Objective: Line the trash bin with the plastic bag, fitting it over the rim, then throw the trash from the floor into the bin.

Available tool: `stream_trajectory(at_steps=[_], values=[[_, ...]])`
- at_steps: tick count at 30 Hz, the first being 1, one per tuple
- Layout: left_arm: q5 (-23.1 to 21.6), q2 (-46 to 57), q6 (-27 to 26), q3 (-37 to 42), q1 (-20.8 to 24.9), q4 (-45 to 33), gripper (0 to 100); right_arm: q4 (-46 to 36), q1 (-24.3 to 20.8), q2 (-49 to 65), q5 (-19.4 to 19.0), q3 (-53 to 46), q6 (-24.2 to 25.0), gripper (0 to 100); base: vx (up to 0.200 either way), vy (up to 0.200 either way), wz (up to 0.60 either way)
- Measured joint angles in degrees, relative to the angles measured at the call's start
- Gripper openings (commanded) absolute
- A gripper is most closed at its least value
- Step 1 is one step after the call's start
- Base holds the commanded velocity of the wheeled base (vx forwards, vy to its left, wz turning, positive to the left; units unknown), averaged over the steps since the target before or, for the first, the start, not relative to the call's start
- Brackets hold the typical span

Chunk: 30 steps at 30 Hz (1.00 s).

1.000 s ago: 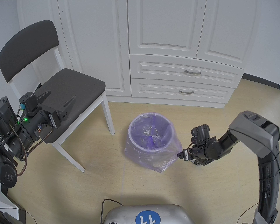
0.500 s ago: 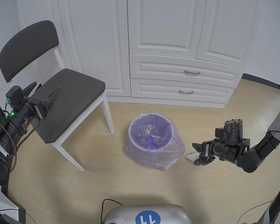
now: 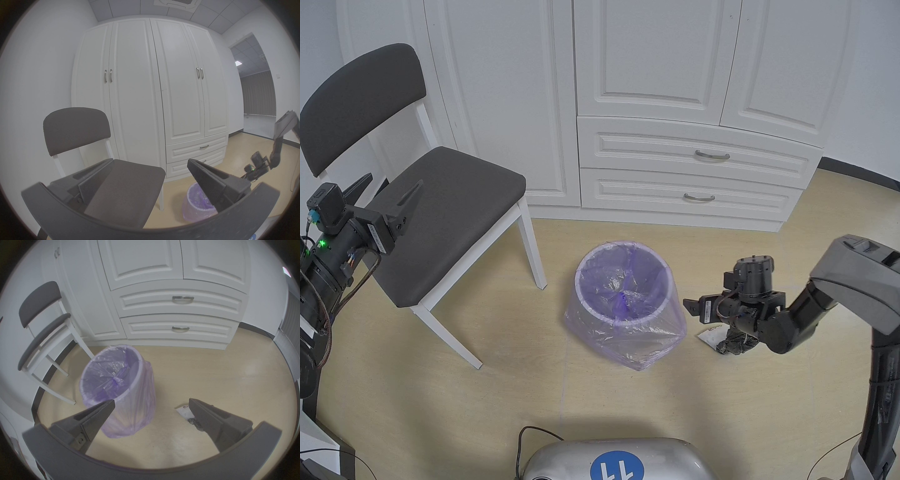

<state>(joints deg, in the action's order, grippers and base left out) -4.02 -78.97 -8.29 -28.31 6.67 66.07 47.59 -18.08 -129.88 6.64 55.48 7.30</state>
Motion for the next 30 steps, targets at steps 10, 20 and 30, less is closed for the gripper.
stream_trajectory(at_steps=[10,20,30], values=[[0.0,-0.1,0.0,0.0,-0.2,0.0,100,-22.9,1.9,-14.2,-1.5,24.1,-0.8,100,0.000,0.000,0.00],[0.0,-0.5,0.0,0.0,-0.2,0.1,100,-37.0,4.5,-24.2,-2.5,44.8,-3.5,100,0.000,0.000,0.00],[0.1,-1.1,0.0,-0.4,-0.3,0.1,100,-44.4,5.6,-34.5,-8.3,58.3,-4.5,100,0.000,0.000,0.00]])
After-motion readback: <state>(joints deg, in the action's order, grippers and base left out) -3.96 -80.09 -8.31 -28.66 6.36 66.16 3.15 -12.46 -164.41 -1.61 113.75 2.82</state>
